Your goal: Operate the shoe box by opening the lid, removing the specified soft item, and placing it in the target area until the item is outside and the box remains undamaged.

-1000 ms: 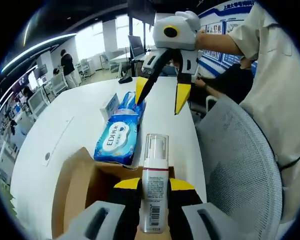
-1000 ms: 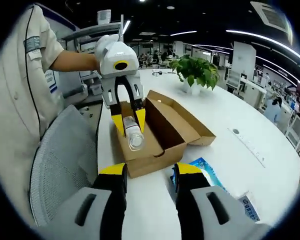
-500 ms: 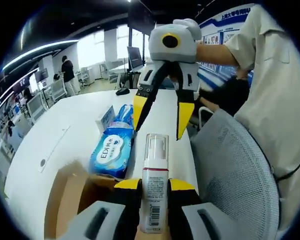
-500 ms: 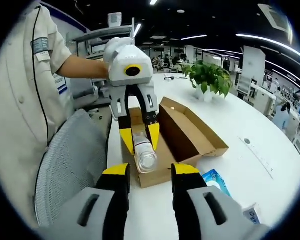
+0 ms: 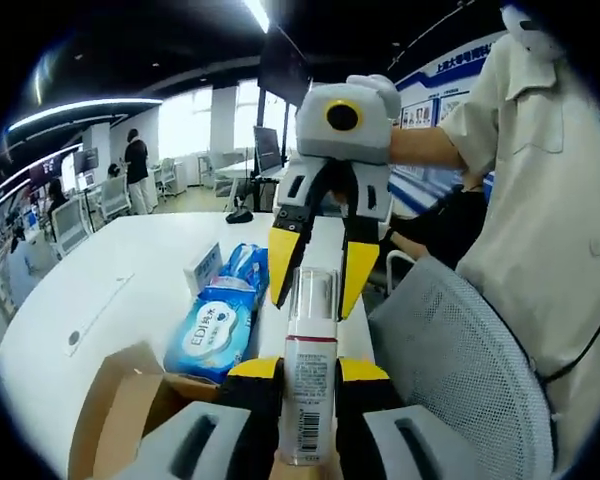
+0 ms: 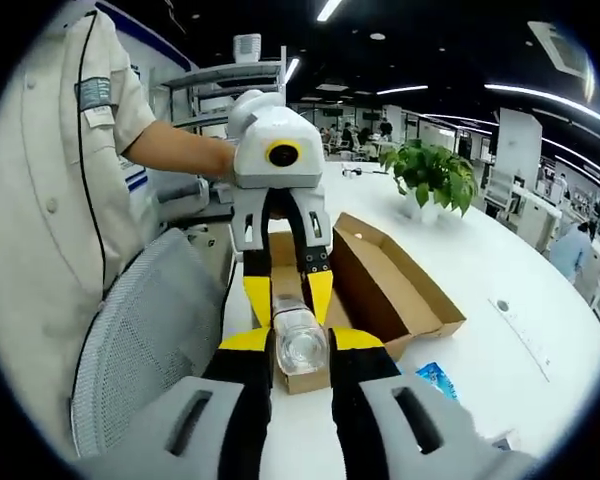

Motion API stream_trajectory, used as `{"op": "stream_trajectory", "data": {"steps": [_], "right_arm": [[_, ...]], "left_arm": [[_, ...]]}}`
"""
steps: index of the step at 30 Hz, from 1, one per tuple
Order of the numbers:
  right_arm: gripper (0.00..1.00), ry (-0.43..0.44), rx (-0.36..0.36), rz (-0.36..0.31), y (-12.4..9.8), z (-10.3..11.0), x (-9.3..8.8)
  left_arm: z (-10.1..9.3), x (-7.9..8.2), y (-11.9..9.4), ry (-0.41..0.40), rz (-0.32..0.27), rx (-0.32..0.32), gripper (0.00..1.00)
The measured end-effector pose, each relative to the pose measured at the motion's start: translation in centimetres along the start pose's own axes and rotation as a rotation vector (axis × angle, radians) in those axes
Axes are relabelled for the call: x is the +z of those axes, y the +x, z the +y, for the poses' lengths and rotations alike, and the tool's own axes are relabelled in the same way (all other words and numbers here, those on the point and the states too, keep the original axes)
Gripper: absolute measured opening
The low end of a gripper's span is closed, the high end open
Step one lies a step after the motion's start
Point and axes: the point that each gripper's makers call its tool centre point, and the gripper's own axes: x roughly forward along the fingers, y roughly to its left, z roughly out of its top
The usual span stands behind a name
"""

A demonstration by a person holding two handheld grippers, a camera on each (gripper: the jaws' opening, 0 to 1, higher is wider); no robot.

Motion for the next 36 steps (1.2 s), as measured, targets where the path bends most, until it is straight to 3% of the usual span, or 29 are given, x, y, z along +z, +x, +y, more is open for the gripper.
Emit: {"op": "stream_trajectory", "data": {"steps": [8,18,30,36], "right_arm": [[0.17,0.008,0.007,0.001,0.4,0.1,0.3],[0.16,0.037,0.008,-0.017,0.5,-0.3,1.5],[0.16,0.03,0.014,-0.006,0.3,-0.3,1.6],[0.16,0.009,0.007,-0.003,0.1,-0.8,1.8]], "left_arm": [[0.1,-0.7,0.5,0.005,0.021,0.011,0.2],[0.2,-0.4,1.1,0.011,0.023,0.023,0.2],[0.3,-0.3,1.4,0.04,0.021,0.033,0.21],[0.6,-0.4,1.2,0.036,0.023,0.055,0.29]]}}
